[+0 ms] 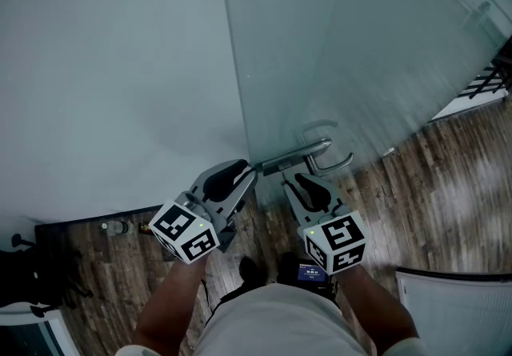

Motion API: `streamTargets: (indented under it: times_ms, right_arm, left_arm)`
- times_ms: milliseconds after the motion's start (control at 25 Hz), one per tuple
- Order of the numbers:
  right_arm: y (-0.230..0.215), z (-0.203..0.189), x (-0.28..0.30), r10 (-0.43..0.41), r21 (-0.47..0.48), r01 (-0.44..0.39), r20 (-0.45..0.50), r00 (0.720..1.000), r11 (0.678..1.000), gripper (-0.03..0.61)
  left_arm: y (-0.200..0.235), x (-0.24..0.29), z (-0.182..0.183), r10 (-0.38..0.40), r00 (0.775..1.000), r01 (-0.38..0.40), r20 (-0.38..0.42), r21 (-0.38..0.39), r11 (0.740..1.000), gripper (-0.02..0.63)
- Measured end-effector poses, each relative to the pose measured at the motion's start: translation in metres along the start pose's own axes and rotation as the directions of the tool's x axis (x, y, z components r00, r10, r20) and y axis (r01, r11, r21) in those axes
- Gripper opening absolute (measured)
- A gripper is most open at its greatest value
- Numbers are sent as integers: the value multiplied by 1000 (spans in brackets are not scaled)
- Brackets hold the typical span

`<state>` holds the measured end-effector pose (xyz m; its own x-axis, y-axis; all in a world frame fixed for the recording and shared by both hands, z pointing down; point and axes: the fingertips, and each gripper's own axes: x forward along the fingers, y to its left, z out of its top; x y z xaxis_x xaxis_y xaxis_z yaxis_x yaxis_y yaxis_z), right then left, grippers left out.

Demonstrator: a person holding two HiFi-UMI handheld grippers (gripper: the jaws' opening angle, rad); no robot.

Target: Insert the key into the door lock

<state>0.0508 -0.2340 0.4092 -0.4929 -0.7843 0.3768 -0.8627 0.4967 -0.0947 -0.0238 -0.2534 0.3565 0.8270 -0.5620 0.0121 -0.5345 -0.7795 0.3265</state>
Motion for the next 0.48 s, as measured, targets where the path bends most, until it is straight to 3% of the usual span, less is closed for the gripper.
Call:
streamTargets:
  times_ms: [480]
  right_arm:
    - [0,3,-10,2,-6,-2,9,1000,1000,94]
  left_arm:
    - [-15,-6,-3,-11,1000,11,0,-8,1000,107]
